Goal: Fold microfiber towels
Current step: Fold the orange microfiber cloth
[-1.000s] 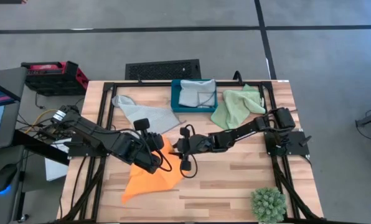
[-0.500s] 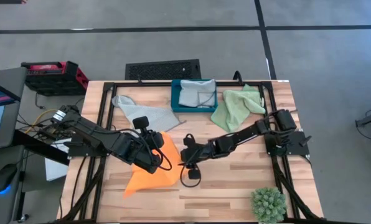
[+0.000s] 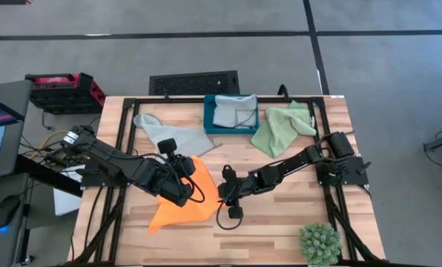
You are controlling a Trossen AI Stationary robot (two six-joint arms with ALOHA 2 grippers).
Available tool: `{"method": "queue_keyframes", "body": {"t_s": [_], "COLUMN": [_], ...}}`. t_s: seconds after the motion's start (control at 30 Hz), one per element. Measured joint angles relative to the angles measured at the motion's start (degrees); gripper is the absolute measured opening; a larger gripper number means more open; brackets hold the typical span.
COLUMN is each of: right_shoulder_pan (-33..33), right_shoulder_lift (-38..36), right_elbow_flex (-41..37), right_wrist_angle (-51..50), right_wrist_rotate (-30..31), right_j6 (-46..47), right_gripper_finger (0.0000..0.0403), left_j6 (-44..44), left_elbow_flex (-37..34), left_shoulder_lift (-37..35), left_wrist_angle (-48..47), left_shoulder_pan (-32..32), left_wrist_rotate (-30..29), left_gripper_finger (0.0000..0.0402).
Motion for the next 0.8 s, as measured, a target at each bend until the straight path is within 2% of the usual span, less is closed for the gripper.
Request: {"method": "queue_keyframes", "body": {"t_s": [0.57,0.67,0.8], "right_shoulder_pan": [0.0,0.0,0.3], "right_shoulder_lift": [0.0,0.0,0.0], "right_elbow_flex": [0.0,0.0,0.0], "right_wrist_angle": [-5.8,-5.8,-5.7], "right_wrist_rotate": [-1.9,-1.9,-0.5], "right_j6": [3.6,2.7,0.1], "right_gripper_finger": [0.0113,0.0091,0.0022], "left_j6": [-0.7,-0.8,-0.8], "left_elbow_flex": [0.0,0.0,0.0], "left_shoulder_lift": [0.0,0.0,0.0], "left_wrist_angle": [0.2,0.2,0.2], "left_shoulder_pan": [0.0,0.0,0.0], "left_wrist_rotate": [-0.1,-0.1,-0.1], "left_gripper_finger": [0.0000,0.0000,0.0000]}}
